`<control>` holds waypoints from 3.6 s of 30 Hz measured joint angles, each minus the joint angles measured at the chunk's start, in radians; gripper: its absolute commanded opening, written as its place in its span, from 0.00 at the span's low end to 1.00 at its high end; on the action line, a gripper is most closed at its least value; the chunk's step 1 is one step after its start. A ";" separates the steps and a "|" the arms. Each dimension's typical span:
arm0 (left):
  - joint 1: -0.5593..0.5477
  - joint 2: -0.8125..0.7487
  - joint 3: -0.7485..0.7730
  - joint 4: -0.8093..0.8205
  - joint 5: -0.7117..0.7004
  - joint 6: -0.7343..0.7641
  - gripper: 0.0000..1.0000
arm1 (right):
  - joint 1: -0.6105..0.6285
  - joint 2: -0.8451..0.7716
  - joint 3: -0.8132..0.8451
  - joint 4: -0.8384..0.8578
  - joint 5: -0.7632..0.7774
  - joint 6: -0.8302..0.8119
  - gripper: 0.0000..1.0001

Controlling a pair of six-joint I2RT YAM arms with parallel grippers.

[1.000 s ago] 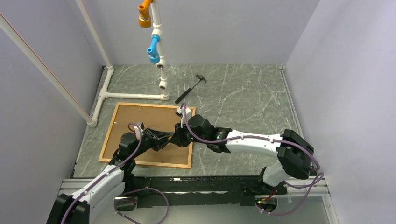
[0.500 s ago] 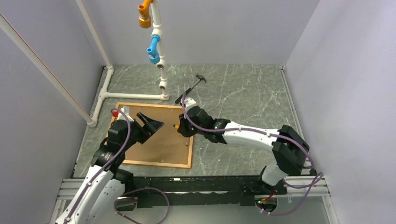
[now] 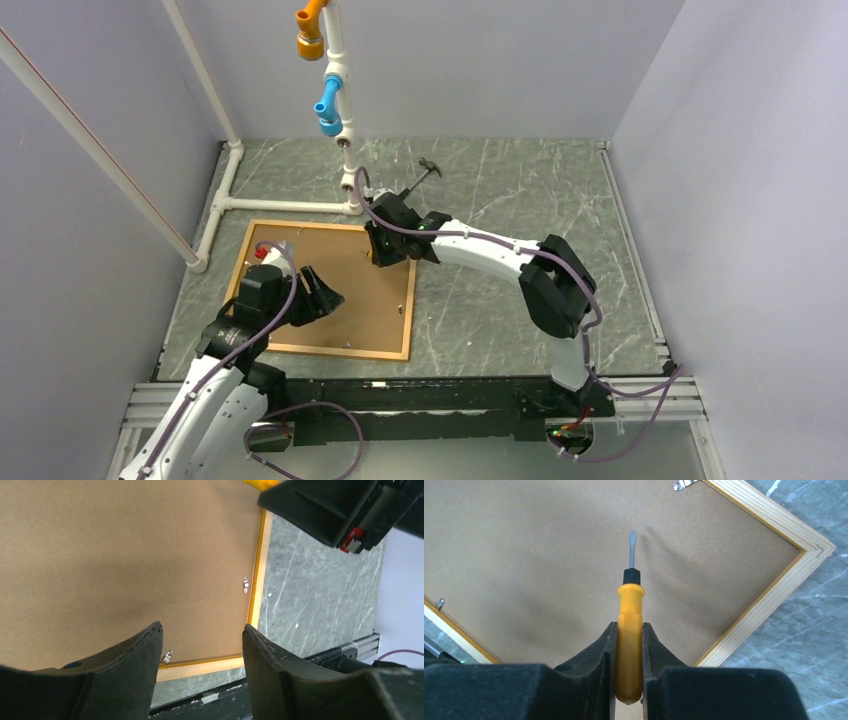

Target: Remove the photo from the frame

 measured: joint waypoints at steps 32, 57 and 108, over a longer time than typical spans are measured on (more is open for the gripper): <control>-0.224 0.117 -0.111 0.101 0.006 -0.087 0.51 | -0.047 0.252 0.356 -0.204 0.070 -0.006 0.00; -0.234 0.129 -0.111 0.092 -0.056 -0.099 0.52 | -0.049 0.354 0.576 -0.435 0.080 -0.002 0.00; -0.233 -0.017 -0.045 -0.290 -0.420 -0.379 0.66 | 0.121 -0.331 -0.544 0.167 -0.550 -0.129 0.00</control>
